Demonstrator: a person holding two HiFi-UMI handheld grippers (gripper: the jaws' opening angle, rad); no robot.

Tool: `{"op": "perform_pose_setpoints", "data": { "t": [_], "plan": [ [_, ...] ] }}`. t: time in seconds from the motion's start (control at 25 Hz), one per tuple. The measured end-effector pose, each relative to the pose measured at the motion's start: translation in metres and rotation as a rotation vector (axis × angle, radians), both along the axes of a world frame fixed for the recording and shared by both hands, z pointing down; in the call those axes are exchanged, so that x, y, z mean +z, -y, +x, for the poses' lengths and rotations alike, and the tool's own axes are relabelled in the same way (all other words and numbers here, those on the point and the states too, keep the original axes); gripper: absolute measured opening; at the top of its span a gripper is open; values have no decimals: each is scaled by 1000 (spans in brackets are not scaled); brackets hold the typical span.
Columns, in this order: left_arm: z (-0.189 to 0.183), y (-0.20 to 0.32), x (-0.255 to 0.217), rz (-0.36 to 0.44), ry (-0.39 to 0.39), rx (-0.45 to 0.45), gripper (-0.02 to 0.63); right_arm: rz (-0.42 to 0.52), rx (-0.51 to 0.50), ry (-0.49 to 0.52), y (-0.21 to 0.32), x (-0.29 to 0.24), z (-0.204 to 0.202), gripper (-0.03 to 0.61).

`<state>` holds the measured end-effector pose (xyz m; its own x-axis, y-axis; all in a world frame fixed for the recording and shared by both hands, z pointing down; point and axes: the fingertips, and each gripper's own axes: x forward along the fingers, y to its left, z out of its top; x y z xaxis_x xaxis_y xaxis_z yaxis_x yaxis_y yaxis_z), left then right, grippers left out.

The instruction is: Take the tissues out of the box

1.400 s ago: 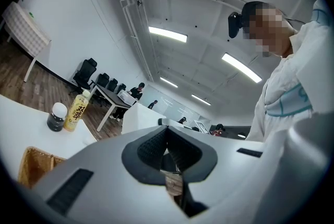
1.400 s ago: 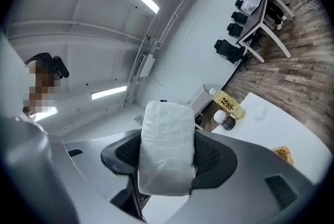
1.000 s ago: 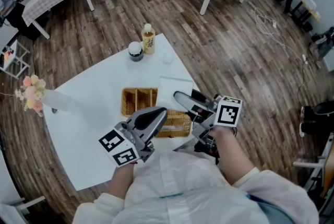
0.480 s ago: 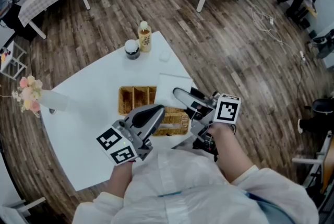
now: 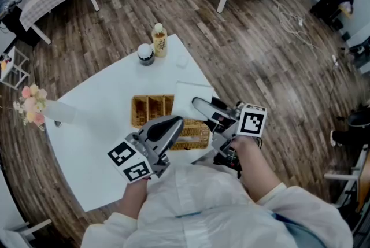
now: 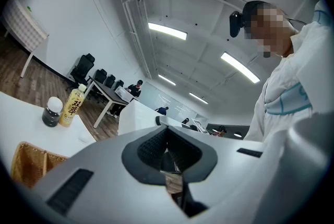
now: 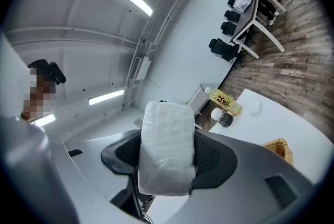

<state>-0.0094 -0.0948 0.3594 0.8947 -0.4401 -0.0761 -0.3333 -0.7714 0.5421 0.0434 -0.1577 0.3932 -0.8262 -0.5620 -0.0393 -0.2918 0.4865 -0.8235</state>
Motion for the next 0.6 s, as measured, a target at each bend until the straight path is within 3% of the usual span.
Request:
{"op": "perform_pose_setpoints", "data": {
  "t": [0.6],
  "plan": [
    [0, -1, 1, -3, -4, 5, 2, -10, -5, 12, -2, 2, -2, 279]
  ]
}}
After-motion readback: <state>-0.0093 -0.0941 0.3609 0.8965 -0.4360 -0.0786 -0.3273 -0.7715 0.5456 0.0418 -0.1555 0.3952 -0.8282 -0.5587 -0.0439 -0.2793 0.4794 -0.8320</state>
